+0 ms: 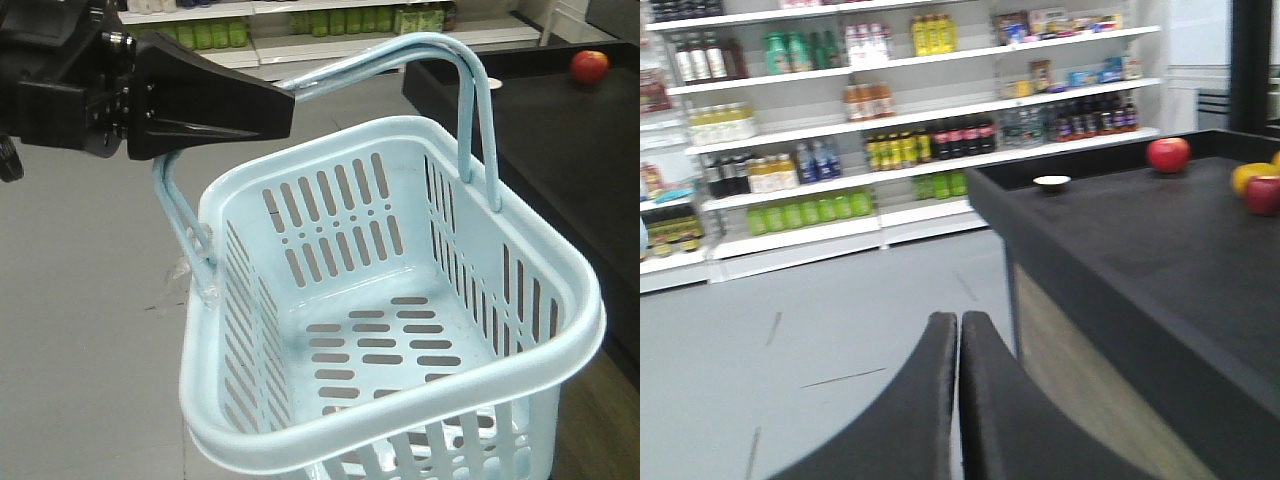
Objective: Pick three apples into basket with both arms
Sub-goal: 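Hold the basket up in the left gripper while the base turns away, then carry the basket in the left gripper while driving toward another fruit table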
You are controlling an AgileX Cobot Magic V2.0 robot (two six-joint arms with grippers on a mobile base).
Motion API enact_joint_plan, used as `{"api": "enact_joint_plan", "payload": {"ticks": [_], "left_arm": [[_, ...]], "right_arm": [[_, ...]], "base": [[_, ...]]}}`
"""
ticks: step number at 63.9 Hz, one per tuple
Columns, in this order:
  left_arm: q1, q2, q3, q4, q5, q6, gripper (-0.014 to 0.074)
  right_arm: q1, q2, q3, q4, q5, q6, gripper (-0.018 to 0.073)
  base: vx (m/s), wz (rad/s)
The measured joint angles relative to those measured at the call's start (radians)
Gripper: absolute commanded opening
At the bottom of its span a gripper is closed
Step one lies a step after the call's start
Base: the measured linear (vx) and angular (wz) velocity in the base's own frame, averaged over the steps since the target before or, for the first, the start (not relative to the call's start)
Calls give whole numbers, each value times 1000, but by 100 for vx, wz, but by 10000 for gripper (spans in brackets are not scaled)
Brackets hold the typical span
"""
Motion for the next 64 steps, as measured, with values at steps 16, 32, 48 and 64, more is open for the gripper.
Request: {"api": "enact_joint_plan", "payload": {"ticks": [16, 32, 48, 64], "left_arm": [[0, 0, 0, 0, 0, 0, -7], [0, 0, 0, 0, 0, 0, -7], [0, 0, 0, 0, -1, 0, -7], [0, 0, 0, 0, -1, 0, -7]], "right_arm": [[0, 0, 0, 0, 0, 0, -4], [0, 0, 0, 0, 0, 0, -4], [0, 0, 0, 0, 0, 0, -4], [0, 0, 0, 0, 0, 0, -4]], "base": [[-1, 54], [2, 54], [7, 43], [10, 32]]}}
